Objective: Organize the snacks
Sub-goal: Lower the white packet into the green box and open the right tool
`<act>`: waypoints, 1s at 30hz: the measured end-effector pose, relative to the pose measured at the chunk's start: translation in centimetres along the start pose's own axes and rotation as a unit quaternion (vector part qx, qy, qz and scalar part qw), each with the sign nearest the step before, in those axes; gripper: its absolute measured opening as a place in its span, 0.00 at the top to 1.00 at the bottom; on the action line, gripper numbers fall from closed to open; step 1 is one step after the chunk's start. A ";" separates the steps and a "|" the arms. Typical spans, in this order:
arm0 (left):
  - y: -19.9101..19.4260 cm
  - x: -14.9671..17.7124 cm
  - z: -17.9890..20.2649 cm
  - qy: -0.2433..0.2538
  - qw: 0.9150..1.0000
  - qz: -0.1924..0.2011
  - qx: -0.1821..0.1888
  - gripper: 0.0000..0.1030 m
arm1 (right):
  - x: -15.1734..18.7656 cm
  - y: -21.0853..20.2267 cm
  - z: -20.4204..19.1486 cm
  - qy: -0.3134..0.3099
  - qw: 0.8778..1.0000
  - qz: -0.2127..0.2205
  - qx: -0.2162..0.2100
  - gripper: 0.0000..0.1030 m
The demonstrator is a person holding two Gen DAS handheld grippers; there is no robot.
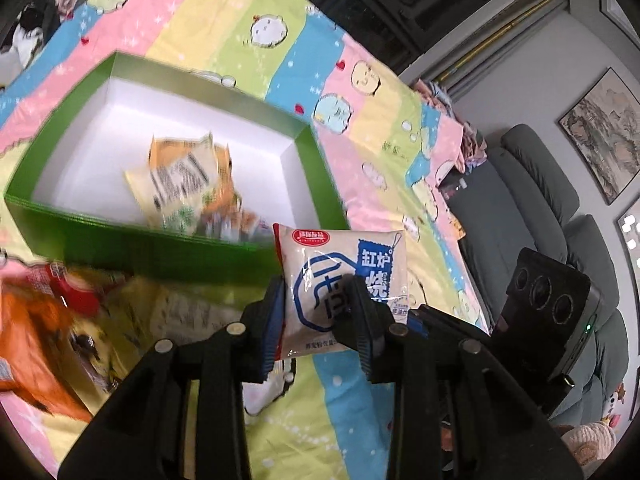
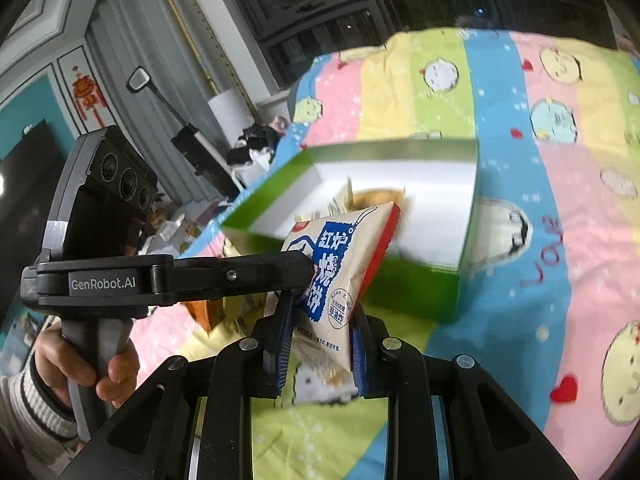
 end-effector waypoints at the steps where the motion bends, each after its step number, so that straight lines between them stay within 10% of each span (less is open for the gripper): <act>1: -0.2 -0.4 -0.1 0.001 1.000 0.004 -0.001 0.69 | -0.7 0.1 -0.2 -0.005 1.000 0.004 -0.001 0.74; 18: 2.9 -6.1 -5.3 -0.008 0.998 0.005 -0.070 0.72 | -5.4 7.0 2.3 0.007 1.000 -0.016 0.005 0.74; 30: 1.0 -5.8 -4.7 0.039 0.987 0.026 -0.152 0.16 | -5.3 4.8 3.7 0.021 0.998 0.000 0.065 0.49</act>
Point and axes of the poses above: each gripper's, at about its wrist camera, not at the fingertips, and y roughly the way its jaws point, z to its right, x to its underside, the point moved 4 cm from there along y, roughly the way its jaws point, and after that the axes turned 4 degrees about y, right-handed, at the moved point
